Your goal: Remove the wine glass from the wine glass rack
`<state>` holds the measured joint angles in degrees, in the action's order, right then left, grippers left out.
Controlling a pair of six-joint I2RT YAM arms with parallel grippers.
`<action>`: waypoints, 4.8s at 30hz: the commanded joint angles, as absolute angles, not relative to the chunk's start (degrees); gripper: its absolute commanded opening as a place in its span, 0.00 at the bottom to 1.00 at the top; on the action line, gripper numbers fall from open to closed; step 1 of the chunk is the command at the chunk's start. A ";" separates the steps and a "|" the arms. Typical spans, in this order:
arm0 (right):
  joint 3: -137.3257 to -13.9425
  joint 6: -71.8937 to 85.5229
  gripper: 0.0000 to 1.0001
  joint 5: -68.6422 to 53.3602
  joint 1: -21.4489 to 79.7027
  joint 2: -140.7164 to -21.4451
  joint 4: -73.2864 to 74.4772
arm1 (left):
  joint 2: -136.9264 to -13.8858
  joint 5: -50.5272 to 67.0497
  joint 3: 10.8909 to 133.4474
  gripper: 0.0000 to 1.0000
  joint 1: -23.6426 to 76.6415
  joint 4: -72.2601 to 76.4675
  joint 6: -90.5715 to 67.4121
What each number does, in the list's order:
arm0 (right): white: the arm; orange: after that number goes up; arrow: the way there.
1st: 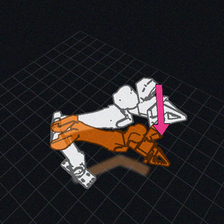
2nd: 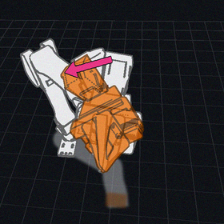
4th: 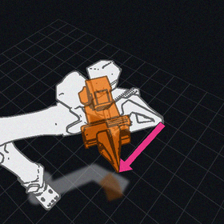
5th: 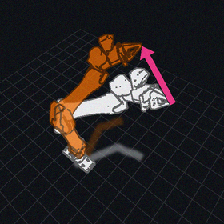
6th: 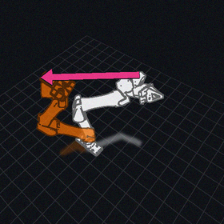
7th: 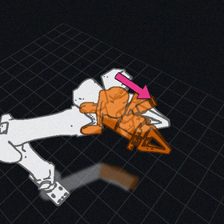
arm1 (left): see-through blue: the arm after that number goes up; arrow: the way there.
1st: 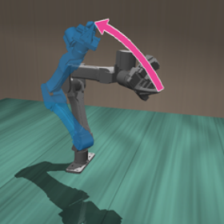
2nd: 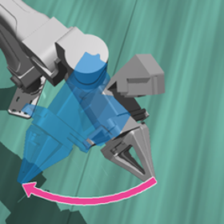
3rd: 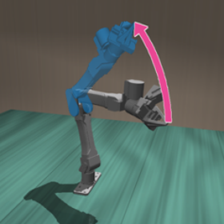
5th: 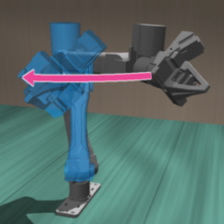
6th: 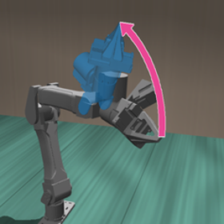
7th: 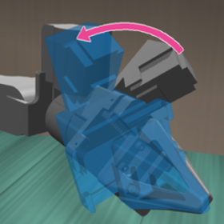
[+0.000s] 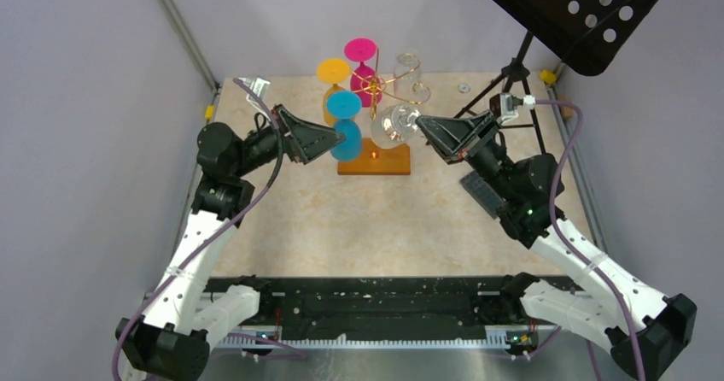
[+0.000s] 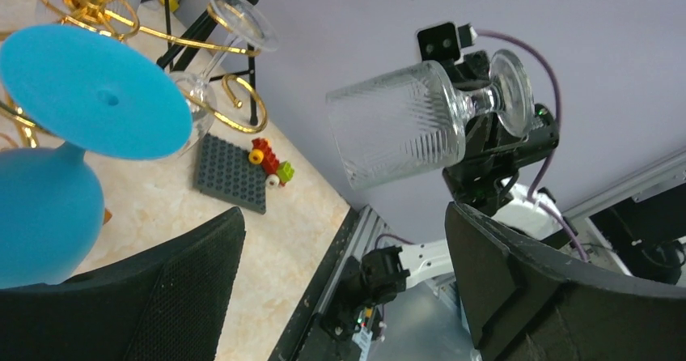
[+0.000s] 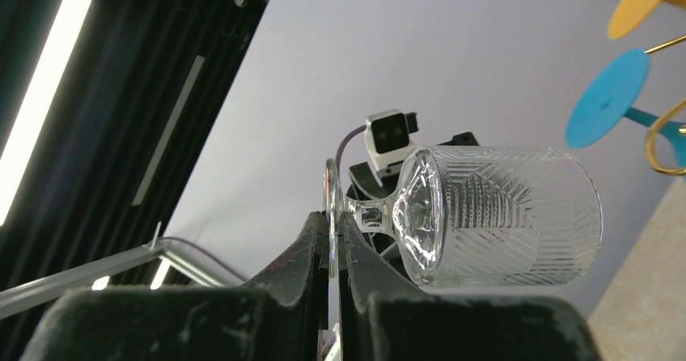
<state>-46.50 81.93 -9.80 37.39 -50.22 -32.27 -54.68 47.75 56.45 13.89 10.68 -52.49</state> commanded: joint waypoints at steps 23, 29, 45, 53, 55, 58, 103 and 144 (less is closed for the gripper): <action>-53.73 94.78 0.00 -14.59 39.59 -61.50 -62.00 | -58.44 44.14 53.90 0.90 17.39 44.37 -74.58; -54.89 95.47 0.00 -13.89 40.32 -63.32 -66.38 | -60.88 43.94 54.26 0.87 18.77 52.88 -83.81; -54.74 100.93 0.00 -11.49 43.10 -69.80 -78.13 | -60.93 43.81 55.46 0.52 20.22 67.72 -99.40; -53.96 103.62 0.00 -10.62 43.51 -72.00 -81.25 | -60.48 43.99 56.36 0.30 20.22 72.54 -99.09; -53.55 104.11 0.00 -10.15 43.51 -72.31 -82.03 | -60.63 43.95 56.52 0.19 20.25 73.40 -99.14; -53.18 104.46 0.00 -9.83 43.55 -72.50 -82.44 | -61.03 43.62 56.56 0.01 20.16 74.37 -99.03; -50.89 61.70 0.70 12.30 42.71 -42.71 -6.60 | -71.98 -20.21 79.09 0.00 15.56 -41.80 -17.82; -48.75 58.67 0.69 19.02 42.64 -37.86 -1.60 | -102.31 -0.75 90.45 0.25 -4.66 -42.04 -20.91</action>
<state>-47.97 59.57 18.85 42.94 -38.24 -0.51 -103.26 -1.67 85.47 -4.67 -41.52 -20.38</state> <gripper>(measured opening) 0.695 0.181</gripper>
